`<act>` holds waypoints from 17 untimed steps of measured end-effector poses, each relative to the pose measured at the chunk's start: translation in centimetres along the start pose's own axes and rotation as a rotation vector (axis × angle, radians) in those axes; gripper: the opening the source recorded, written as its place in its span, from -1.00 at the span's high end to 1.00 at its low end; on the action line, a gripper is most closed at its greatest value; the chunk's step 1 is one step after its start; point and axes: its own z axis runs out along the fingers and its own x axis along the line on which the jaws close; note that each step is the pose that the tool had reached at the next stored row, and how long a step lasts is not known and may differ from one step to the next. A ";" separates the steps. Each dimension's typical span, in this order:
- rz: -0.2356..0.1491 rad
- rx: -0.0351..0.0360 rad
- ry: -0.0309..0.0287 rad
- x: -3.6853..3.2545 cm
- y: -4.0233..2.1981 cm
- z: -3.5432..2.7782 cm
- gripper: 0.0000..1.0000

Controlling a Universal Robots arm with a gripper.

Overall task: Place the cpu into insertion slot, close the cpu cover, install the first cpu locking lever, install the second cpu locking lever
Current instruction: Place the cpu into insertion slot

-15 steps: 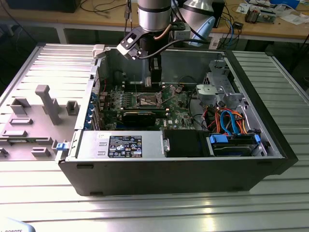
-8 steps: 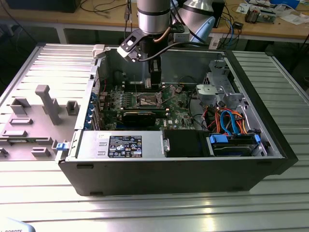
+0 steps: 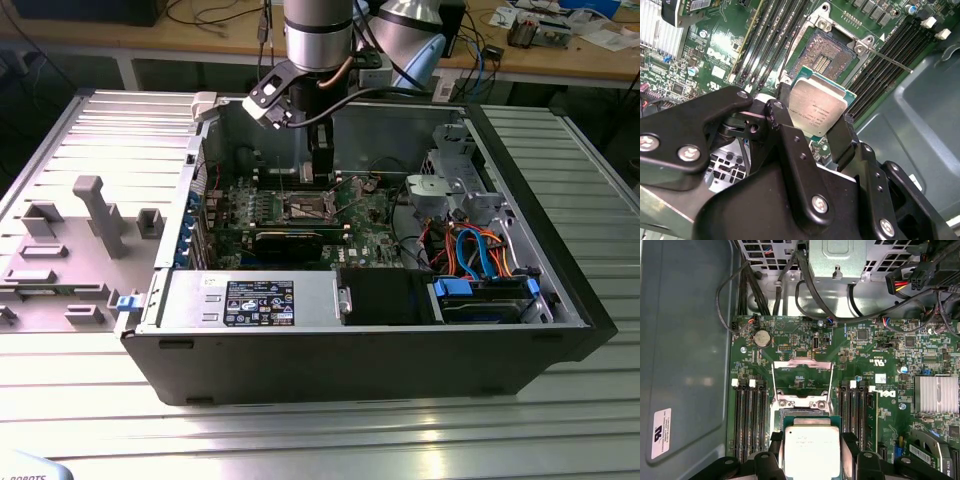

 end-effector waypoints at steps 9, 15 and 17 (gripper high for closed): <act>0.000 -0.0001 -0.0006 0.00 -0.20 1.04 -0.08; 0.000 -0.0001 -0.0006 0.08 -0.50 3.11 -0.08; 0.000 -0.0001 0.0013 0.08 -0.67 3.26 -0.08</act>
